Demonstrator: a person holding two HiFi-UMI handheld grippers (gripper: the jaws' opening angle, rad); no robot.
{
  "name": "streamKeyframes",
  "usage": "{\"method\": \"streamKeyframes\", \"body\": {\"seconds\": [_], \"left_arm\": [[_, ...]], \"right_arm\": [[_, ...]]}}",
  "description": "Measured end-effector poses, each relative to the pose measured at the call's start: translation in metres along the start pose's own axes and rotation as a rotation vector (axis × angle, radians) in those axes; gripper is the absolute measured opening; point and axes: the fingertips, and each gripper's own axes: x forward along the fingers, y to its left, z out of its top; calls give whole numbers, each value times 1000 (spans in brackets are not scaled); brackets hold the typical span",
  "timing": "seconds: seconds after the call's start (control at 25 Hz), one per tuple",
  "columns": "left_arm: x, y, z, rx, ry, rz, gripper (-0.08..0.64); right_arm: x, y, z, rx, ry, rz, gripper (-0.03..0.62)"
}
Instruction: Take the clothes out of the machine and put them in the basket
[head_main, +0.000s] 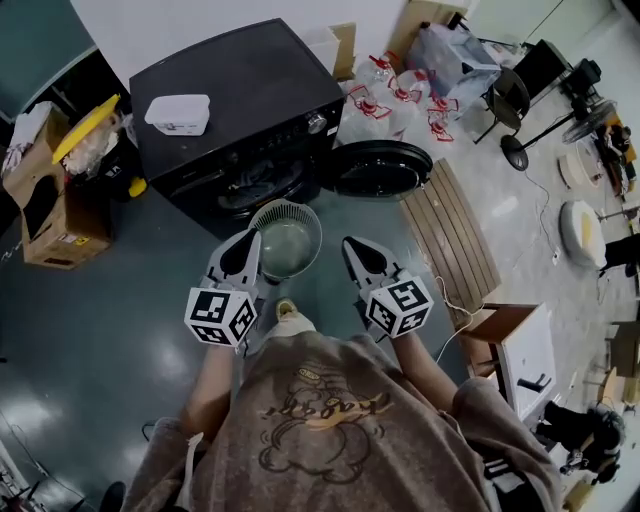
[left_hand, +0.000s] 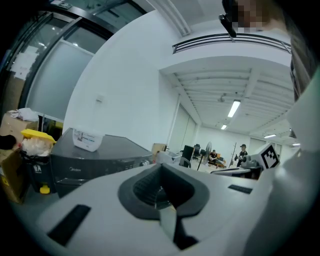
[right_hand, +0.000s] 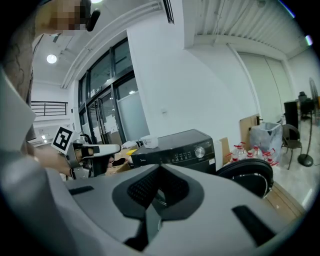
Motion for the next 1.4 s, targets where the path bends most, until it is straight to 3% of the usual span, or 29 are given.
{"method": "streamKeyframes", "body": {"seconds": [0.36, 0.68, 1.0, 1.2, 1.4], "left_arm": [[46, 42, 3, -25, 15, 27, 6], [86, 63, -8, -61, 22, 143, 6], [127, 84, -31, -75, 18, 259, 6], [146, 110, -83, -33, 36, 270, 6], [159, 145, -153, -8, 28, 270, 6]], "right_arm": [[76, -20, 12, -20, 44, 68, -3], [133, -54, 11, -35, 94, 185, -3], [192, -83, -8, -120, 156, 327, -3], [224, -97, -45, -96, 126, 347, -3], [256, -105, -117, -33, 105, 341, -3]]}}
